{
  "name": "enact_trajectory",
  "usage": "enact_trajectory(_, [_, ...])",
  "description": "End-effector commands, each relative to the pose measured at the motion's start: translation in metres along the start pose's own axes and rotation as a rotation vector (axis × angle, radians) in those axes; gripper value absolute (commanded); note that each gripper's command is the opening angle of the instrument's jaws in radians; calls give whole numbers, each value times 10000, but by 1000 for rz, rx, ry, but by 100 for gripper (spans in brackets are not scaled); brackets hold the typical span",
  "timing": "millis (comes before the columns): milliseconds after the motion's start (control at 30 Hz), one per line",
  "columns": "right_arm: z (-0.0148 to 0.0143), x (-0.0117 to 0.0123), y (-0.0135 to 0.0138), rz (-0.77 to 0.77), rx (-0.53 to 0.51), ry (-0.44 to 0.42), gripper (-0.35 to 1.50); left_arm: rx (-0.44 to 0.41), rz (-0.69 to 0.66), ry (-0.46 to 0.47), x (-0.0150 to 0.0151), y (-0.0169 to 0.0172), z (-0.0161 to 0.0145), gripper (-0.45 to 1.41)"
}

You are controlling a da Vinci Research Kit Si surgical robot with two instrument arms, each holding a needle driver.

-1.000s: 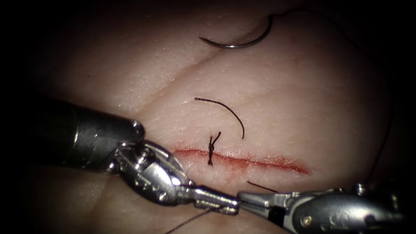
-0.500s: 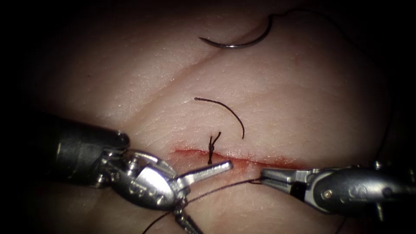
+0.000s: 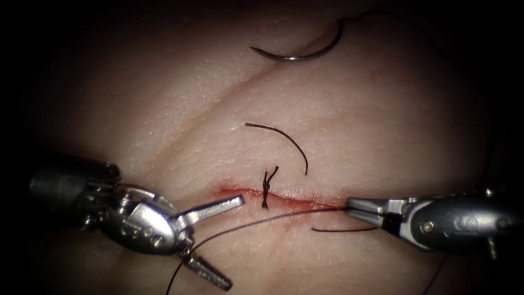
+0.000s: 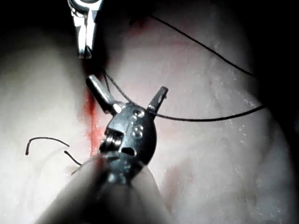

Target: Wound Closure

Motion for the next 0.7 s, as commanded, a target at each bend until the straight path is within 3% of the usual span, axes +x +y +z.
enact_trajectory(33, [4,-2,-4,1,1,2,-35,3,-1,-2,-7,3,3,81])
enact_trajectory(267, [-5,-2,1,5,-6,13,-35,23,20,-2,-18,2,-6,58])
enact_trajectory(700, [-8,-2,7,11,-13,25,-35,0,150,45,-10,21,-11,61])
